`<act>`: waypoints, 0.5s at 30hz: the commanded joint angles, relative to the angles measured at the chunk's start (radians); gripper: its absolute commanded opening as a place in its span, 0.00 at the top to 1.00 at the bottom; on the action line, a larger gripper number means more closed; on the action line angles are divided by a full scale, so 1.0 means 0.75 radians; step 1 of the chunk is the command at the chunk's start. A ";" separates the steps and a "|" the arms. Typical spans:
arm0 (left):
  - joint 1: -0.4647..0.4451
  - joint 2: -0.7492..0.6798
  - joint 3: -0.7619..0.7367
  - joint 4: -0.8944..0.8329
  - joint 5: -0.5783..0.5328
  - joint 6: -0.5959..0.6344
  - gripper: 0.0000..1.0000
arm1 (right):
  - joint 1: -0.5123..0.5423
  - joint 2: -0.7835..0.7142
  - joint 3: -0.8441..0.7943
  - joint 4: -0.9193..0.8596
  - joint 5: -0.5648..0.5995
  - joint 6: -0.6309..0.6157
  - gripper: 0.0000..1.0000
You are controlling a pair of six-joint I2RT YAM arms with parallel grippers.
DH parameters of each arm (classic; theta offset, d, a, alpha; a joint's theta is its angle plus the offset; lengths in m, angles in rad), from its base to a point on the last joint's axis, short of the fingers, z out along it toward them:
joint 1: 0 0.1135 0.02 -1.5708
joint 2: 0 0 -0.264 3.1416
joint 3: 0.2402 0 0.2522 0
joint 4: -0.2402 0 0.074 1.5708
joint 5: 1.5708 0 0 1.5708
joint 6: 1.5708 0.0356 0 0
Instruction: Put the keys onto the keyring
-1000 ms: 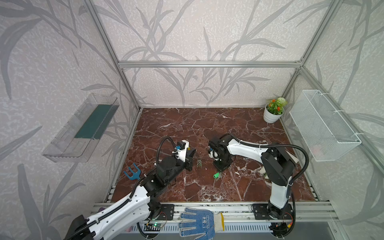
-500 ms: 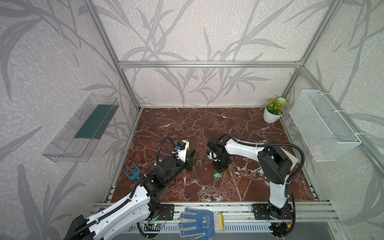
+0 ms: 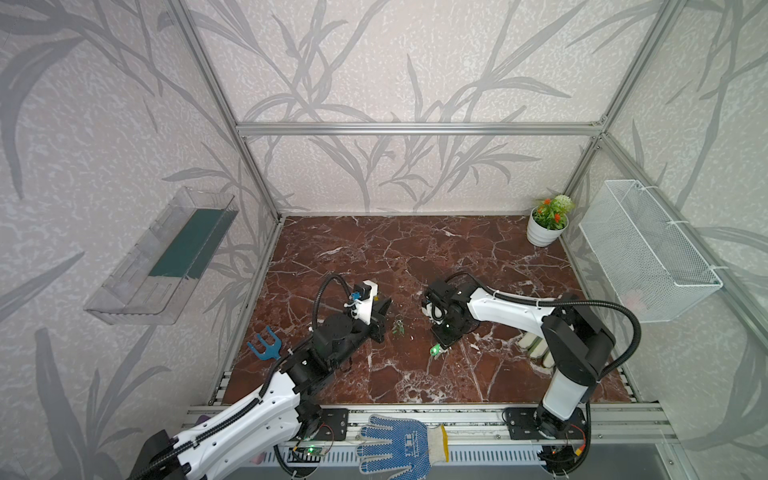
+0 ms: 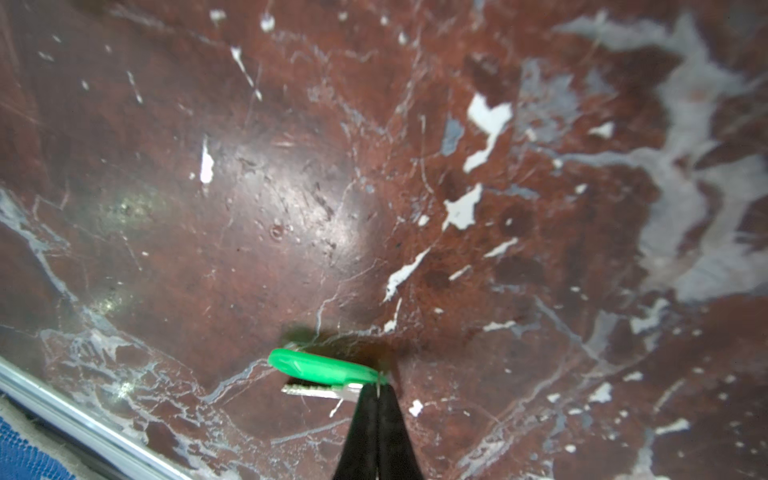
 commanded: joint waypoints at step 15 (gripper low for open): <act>-0.003 -0.018 -0.006 0.055 -0.007 0.001 1.00 | 0.000 -0.195 -0.350 0.648 0.222 0.148 1.00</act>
